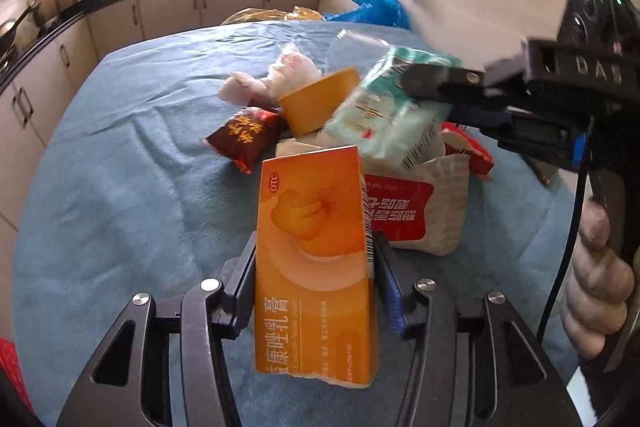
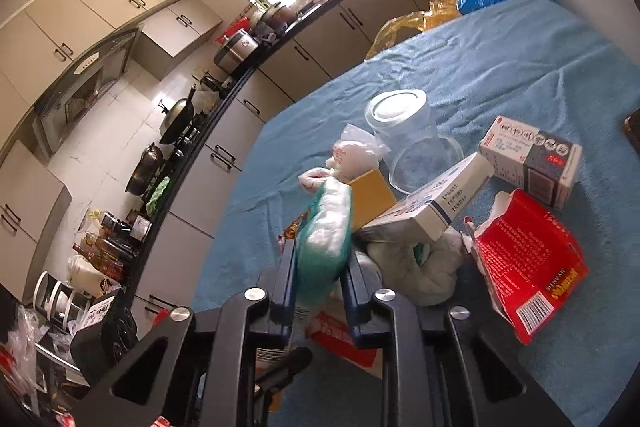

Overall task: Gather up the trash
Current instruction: 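Grasp the orange medicine box with the left tool while the right tool grasps the green tissue pack, then carry both items to the red basket and open both tools over it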

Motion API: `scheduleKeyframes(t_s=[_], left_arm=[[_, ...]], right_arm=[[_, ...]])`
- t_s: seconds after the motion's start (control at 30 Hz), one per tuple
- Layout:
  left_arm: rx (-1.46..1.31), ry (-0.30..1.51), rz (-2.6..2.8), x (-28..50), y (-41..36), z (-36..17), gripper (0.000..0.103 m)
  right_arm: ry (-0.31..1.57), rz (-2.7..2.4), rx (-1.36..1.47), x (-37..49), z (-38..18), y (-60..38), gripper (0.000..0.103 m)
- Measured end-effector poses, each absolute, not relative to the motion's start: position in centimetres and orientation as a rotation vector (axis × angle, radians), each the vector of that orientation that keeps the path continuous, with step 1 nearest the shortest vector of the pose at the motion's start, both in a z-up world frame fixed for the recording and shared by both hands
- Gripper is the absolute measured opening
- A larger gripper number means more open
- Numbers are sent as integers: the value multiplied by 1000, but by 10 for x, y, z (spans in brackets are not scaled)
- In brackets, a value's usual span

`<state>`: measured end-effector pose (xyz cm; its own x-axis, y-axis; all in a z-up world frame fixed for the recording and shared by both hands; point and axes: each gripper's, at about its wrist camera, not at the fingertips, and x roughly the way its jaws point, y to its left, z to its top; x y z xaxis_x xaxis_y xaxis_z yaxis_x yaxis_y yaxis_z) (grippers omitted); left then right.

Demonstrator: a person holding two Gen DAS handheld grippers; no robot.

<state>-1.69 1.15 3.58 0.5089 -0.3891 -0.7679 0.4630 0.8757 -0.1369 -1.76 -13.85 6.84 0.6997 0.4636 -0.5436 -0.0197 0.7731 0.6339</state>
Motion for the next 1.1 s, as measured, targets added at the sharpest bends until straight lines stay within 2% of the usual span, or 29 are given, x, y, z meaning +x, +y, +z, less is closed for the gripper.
scheduleKeyframes(t_s=[0.3,0.5,0.77,1.1], left_arm=[[6,813,-447,-62,47,70,51],[-39,747,-329,-101,104,88,51],[-84,739,-6,-135,231,86,51],[-221,800,300,-141,380,59,51]], right_arm=[[684,281,553,-57,106,-128,18],[708,331,487,-73,116,-91,18],[801,491,366,-70,105,14,18],[882,723,270,-51,84,175,18]])
